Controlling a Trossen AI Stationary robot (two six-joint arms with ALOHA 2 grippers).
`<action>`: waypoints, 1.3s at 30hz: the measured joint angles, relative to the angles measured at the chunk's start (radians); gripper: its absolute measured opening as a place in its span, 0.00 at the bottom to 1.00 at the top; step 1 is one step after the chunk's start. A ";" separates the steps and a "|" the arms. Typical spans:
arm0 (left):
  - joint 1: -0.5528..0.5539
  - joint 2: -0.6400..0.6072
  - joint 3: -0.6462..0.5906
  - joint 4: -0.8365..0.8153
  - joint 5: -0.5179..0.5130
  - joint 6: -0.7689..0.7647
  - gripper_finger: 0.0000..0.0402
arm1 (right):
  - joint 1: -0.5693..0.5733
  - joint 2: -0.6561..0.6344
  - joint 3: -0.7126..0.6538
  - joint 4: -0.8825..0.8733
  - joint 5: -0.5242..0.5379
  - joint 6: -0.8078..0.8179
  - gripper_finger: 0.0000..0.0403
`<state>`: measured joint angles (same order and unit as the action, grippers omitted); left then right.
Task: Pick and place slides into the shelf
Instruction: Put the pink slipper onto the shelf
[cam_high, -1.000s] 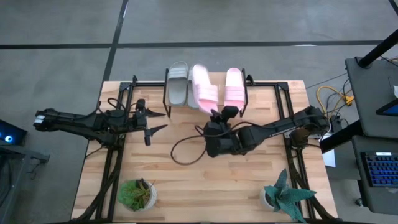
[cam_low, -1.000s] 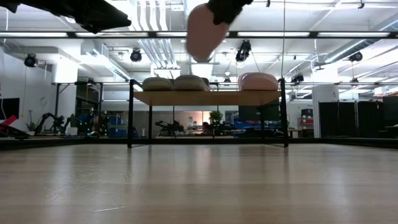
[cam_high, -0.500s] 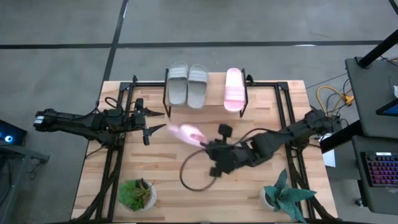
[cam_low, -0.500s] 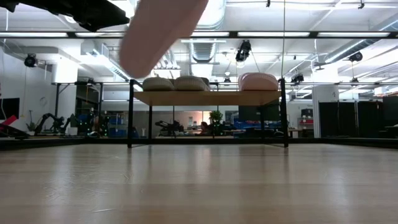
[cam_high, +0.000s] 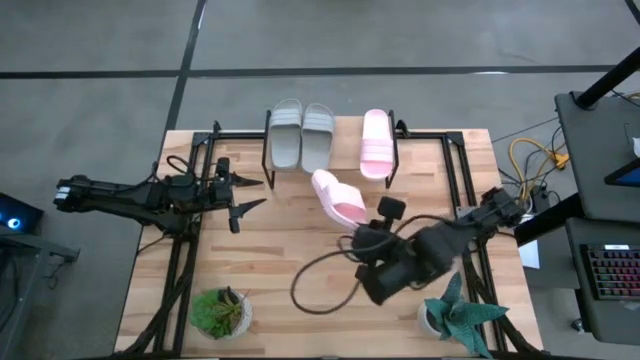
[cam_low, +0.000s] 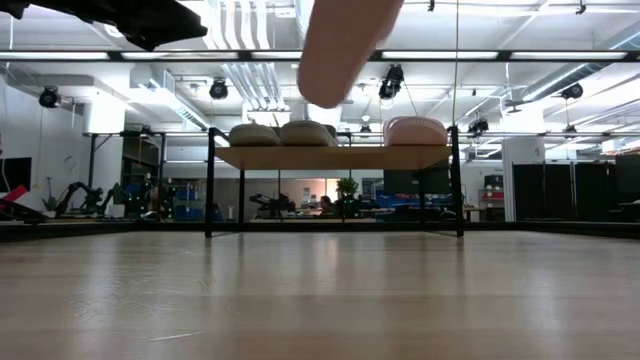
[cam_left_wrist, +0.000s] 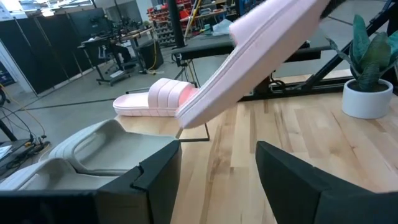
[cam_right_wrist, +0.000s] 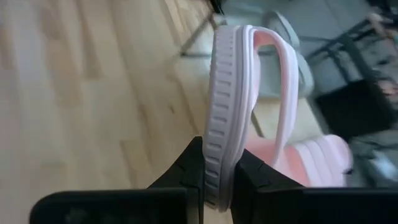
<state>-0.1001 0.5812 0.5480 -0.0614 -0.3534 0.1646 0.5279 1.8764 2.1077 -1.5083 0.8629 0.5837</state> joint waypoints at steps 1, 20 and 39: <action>0.000 0.000 0.000 -0.001 0.000 0.000 0.48 | -0.010 0.020 0.002 -0.020 0.002 0.000 0.07; 0.000 0.005 0.000 -0.002 0.000 0.000 0.48 | -0.042 0.149 0.116 -0.063 0.059 -0.061 0.07; 0.000 0.005 0.000 -0.001 0.000 0.000 0.48 | -0.080 0.146 0.096 -0.064 0.129 -0.222 0.07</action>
<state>-0.1005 0.5865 0.5480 -0.0628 -0.3531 0.1646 0.4477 2.0224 2.2035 -1.5720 0.9915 0.3618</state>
